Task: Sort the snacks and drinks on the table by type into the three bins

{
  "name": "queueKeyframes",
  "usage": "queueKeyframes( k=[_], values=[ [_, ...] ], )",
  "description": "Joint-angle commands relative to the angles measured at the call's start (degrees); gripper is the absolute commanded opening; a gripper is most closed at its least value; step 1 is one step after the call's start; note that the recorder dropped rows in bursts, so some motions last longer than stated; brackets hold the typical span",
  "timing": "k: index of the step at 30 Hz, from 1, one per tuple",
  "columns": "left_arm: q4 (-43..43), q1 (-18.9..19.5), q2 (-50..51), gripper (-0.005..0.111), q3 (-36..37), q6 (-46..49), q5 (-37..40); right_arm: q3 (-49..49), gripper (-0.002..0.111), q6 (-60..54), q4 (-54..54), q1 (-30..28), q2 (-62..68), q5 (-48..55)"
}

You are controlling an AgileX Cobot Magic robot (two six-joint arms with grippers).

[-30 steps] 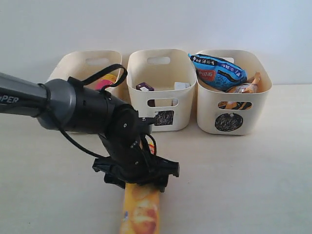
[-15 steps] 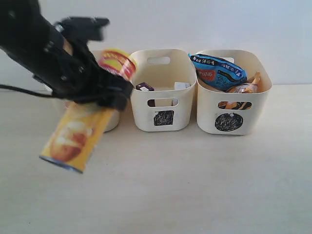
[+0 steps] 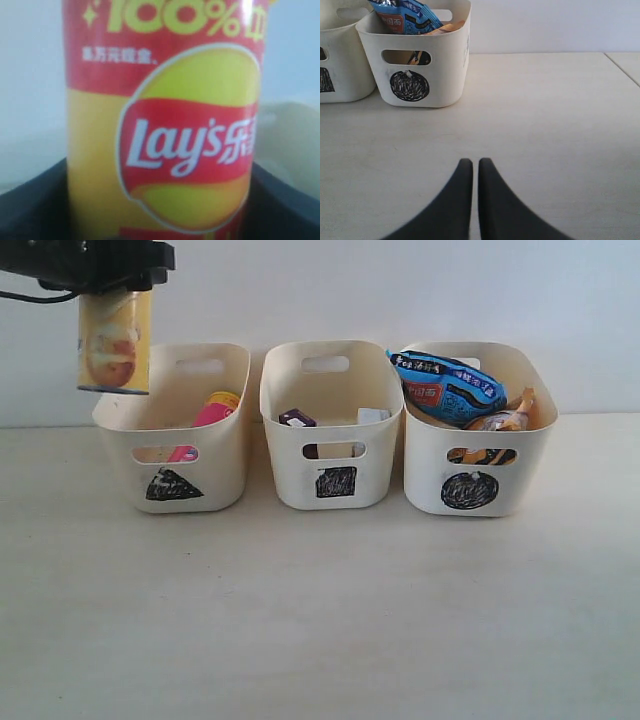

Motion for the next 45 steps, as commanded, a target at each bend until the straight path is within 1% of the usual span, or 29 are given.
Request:
queueKeyframes(
  k=[1, 7, 13, 15, 16, 18, 21, 23, 24, 26, 27, 32, 33, 35, 36, 37, 38, 40, 41, 42, 45],
  values=[
    [0.5, 0.9, 8.9, 0.004, -9.7, 0.2, -3.1, 0.2, 0.001, 0.0, 0.0, -0.2, -0.3, -0.2],
    [1.1, 0.9, 19.3, 0.004, -20.0, 0.2, -2.8, 0.2, 0.001, 0.0, 0.0, -0.2, -0.3, -0.2],
    [1.1, 0.9, 25.8, 0.004, -24.5, 0.2, -2.3, 0.2, 0.001, 0.0, 0.0, -0.2, -0.3, -0.2],
    [1.1, 1.0, 26.8, 0.009, -25.0, 0.2, -2.2, 0.2, 0.001, 0.0, 0.0, -0.2, -0.3, -0.2],
    [1.4, 1.0, 27.2, 0.013, -25.1, 0.2, -1.8, 0.2, 0.001, 0.0, 0.0, -0.2, -0.3, -0.2],
    [2.2, 1.2, 27.7, 0.028, -25.2, 0.2, -0.4, 0.2, 0.001, 0.0, 0.0, -0.2, -0.3, -0.2],
    [2.2, 1.6, 28.3, 0.061, -25.2, 0.2, 1.0, 0.2, 0.001, 0.0, 0.0, -0.2, -0.3, -0.2],
    [2.2, 1.7, 28.3, 0.080, -25.2, 0.2, 1.1, 0.2, 0.001, 0.0, 0.0, -0.2, -0.3, -0.2],
    [2.4, 1.7, 28.1, 0.087, -25.3, 0.2, 1.1, 0.2, 0.001, 0.0, 0.0, -0.2, -0.3, -0.2],
    [2.4, 1.7, 27.8, 0.096, -25.7, 0.2, 2.2, 0.2, 0.001, 0.0, 0.0, -0.2, -0.3, -0.2],
    [2.4, 1.7, 27.5, 0.098, -25.9, 0.2, 2.9, 0.2, 0.001, 0.0, 0.0, -0.2, -0.3, -0.2],
    [2.7, 1.7, 24.4, 0.095, -25.9, 0.2, 7.8, 0.2, 0.001, 0.0, 0.0, -0.2, -0.3, -0.2],
    [3.2, 1.7, 23.5, 0.093, -25.9, 0.2, 9.7, 0.2, 0.001, 0.0, 0.0, -0.2, -0.3, -0.2],
    [3.9, 1.6, 21.9, 0.084, -25.9, 0.6, 14.5, 0.2, 0.001, 0.0, 0.0, -0.2, -0.3, -0.2],
    [3.9, 1.6, 20.9, 0.075, -25.9, 1.5, 17.4, 0.2, 0.001, 0.0, 0.0, -0.2, -0.3, -0.2],
    [3.9, 1.6, 19.9, 0.063, -25.9, 2.4, 20.4, 0.2, 0.001, 0.0, 0.0, -0.2, -0.3, -0.2],
    [3.9, 1.6, 19.1, 0.049, -25.9, 3.5, 23.5, 0.2, 0.001, 0.0, 0.0, -0.2, -0.3, -0.2],
    [3.9, 1.6, 17.3, 0.016, -25.7, 6.3, 29.4, 0.2, 0.001, 0.0, 0.0, -0.2, -0.3, -0.2],
    [3.6, 1.6, 16.3, 0.003, -25.5, 7.1, 31.4, 0.2, 0.001, 0.0, 0.0, -0.2, -0.3, -0.2],
    [3.2, 1.6, 15.4, 0.006, -25.2, 7.9, 33.5, 0.2, 0.001, 0.0, 0.0, -0.2, -0.3, -0.2],
    [3.2, 1.6, 12.2, 0.006, -22.8, 7.5, 37.8, 0.2, 0.001, 0.0, 0.0, -0.2, -0.3, -0.2]
  ],
)
